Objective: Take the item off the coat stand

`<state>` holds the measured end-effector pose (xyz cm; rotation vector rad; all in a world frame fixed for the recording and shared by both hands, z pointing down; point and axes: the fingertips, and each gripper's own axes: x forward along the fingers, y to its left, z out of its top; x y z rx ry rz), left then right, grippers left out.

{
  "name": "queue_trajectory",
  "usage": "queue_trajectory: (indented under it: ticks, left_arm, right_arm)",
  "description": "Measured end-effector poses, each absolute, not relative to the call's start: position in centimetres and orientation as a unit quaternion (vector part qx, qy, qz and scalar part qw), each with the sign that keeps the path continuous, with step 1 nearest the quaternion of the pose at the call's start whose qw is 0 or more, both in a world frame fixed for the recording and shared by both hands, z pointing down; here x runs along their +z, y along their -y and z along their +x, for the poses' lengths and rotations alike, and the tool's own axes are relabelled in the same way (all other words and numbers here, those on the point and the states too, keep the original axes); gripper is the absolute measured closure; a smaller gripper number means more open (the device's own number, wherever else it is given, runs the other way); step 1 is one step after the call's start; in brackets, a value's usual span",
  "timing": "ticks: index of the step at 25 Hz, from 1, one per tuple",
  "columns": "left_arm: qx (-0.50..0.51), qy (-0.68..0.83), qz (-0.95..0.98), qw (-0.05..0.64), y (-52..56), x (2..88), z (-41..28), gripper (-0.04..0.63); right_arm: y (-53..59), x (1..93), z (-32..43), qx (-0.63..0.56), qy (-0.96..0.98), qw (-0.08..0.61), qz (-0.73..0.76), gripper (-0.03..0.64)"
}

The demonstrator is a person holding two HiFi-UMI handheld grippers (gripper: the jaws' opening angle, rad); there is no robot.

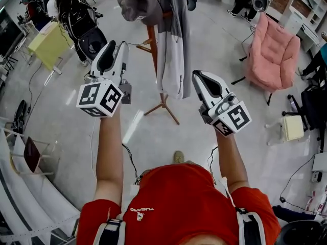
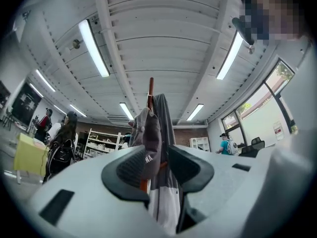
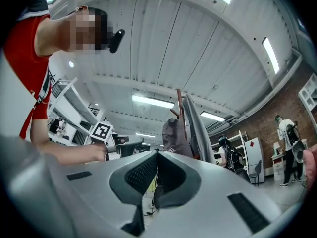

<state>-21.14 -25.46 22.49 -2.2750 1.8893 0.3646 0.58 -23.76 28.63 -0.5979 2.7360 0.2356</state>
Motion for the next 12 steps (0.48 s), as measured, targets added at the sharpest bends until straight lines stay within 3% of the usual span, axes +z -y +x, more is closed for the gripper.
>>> queue_trajectory:
  ticks: [12]
  left_arm:
    - [0.104,-0.647,-0.750,0.089,35.8,18.5,-24.2,0.399]
  right_arm:
    - [30.7,28.8,-0.5,0.078,-0.964,0.153,-0.200,0.592]
